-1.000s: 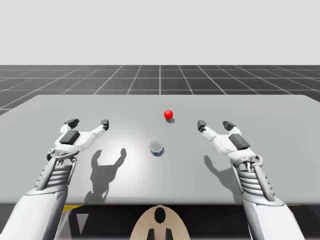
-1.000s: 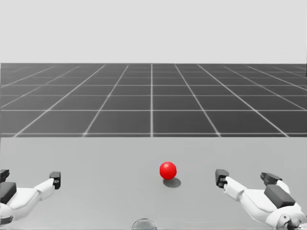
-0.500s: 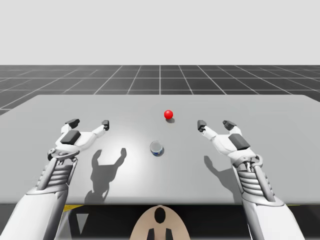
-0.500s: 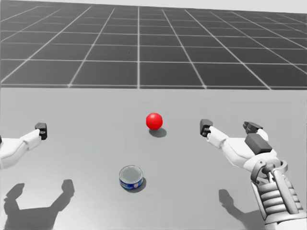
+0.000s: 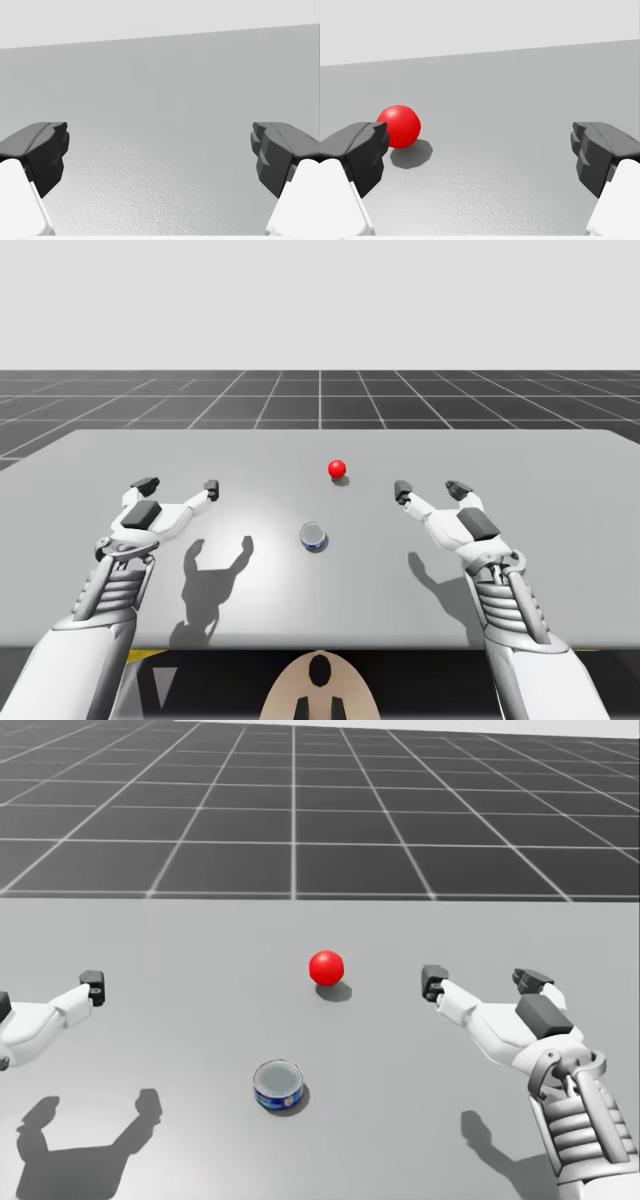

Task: Watch the red light. When it turns green, pick up the object.

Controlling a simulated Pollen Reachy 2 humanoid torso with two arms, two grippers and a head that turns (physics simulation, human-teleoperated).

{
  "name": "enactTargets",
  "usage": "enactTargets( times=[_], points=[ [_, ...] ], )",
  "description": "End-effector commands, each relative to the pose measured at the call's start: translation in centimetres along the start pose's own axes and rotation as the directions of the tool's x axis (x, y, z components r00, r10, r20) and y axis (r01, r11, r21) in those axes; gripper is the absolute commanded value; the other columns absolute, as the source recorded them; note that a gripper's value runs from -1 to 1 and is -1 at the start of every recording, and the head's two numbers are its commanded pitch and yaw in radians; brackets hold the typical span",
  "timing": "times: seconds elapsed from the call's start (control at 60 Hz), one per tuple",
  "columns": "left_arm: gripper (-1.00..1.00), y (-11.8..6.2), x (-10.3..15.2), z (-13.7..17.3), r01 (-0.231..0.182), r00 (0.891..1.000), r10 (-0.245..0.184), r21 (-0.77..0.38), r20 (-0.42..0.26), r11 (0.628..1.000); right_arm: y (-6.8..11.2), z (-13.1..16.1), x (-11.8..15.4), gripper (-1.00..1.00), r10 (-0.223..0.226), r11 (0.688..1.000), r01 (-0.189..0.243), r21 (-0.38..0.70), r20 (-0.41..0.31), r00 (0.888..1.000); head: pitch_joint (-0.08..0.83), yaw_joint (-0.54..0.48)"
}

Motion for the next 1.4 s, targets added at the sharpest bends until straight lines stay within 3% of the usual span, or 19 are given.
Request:
enactTargets(
  times=[0.017, 1.4],
  points=[
    [-1.00, 0.01, 0.01, 0.03, 0.002, 1.000, -0.002, 0.000, 0.001, 1.000, 0.14, -0.02, -0.07, -1.00, -0.003, 1.000, 0.003, 0.002, -0.001, 1.000, 0.430, -0.06],
    [-1.00, -0.04, 0.08, 0.08, 0.002, 1.000, -0.002, -0.006, 0.001, 1.000, 0.15, -0.01, -0.10, -1.00, 0.004, 1.000, -0.004, 0.009, -0.005, 1.000, 0.433, -0.07]
  ],
)
